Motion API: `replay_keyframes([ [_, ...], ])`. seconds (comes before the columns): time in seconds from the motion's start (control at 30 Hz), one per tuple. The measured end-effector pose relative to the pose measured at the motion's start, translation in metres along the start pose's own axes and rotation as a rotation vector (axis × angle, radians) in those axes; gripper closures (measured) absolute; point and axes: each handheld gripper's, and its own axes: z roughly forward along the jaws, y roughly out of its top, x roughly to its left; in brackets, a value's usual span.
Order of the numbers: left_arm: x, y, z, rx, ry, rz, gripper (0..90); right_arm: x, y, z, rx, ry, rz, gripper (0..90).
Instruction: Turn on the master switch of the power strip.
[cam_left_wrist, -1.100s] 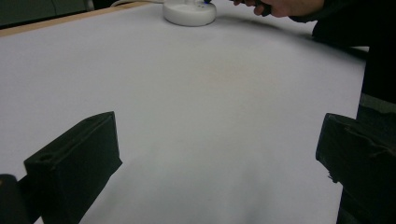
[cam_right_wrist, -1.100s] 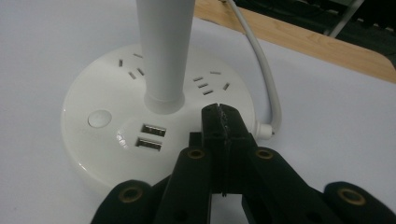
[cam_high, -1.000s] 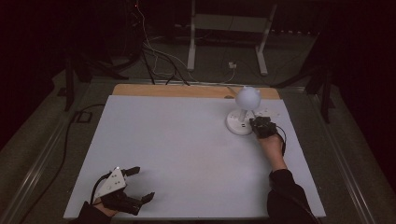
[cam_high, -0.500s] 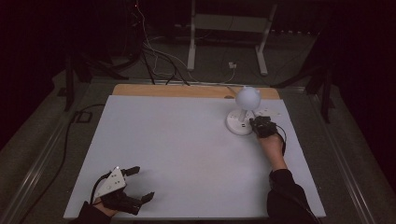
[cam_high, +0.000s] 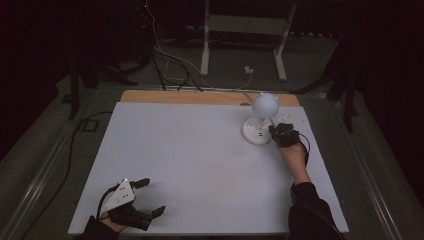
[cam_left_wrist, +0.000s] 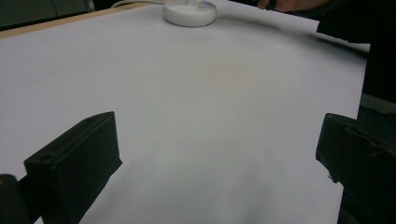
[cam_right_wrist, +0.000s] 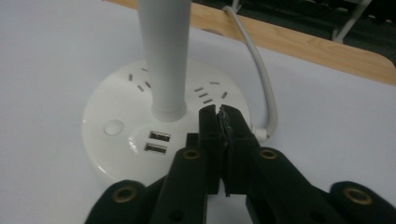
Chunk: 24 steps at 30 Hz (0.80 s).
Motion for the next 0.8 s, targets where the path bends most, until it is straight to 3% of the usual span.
replay_keyframes([
  [0.37,0.000,0.000,-0.001,-0.002,0.001,-0.002,0.2,0.003,0.002,-0.008,0.017,0.077,0.012,50.8],
  [0.63,0.000,0.000,-0.001,-0.003,0.000,-0.003,0.2,0.010,0.008,-0.012,0.061,0.125,0.027,12.4],
  [0.73,0.001,0.000,-0.001,-0.003,0.000,-0.003,0.2,0.011,0.008,-0.013,0.076,0.152,0.034,1.9],
  [0.8,0.001,0.000,-0.001,-0.004,0.001,-0.004,0.2,0.010,0.007,-0.015,0.079,0.170,0.049,0.0],
])
